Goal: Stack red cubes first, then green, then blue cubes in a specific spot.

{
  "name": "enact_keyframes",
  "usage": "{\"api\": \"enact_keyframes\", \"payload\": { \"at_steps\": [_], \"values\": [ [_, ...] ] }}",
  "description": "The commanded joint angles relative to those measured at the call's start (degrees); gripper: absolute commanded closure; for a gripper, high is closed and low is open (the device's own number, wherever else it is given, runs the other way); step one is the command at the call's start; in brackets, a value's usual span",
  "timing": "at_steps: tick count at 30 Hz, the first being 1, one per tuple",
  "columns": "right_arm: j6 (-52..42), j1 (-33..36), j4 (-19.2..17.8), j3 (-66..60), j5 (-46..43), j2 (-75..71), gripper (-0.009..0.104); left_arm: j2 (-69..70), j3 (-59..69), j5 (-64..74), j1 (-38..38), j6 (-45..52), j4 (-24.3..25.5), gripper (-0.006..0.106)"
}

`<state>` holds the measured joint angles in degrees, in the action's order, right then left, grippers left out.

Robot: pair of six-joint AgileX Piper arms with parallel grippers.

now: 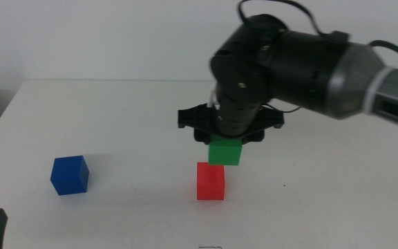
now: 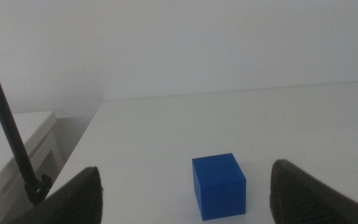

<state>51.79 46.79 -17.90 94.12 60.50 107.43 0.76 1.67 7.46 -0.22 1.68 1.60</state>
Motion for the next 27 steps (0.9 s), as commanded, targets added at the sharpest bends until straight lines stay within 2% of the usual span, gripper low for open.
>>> {"api": "enact_keyframes", "payload": {
  "at_steps": [1, 7, 27],
  "values": [
    [0.3, 0.8, -2.5, 4.9, 2.7, -0.5, 0.096, 1.2, -0.2, -4.9, -0.3, 0.0, -0.5, 0.01],
    [-1.5, 1.8, -1.9, 11.9, 8.8, 4.1, 0.096, 1.2, -0.2, -4.9, -0.3, 0.0, -0.5, 0.01],
    [-3.1, 1.3, 0.3, 12.2, 6.0, 9.0, 0.096, 1.2, -0.2, -4.9, -0.3, 0.0, -0.5, 0.01]
  ]
}}
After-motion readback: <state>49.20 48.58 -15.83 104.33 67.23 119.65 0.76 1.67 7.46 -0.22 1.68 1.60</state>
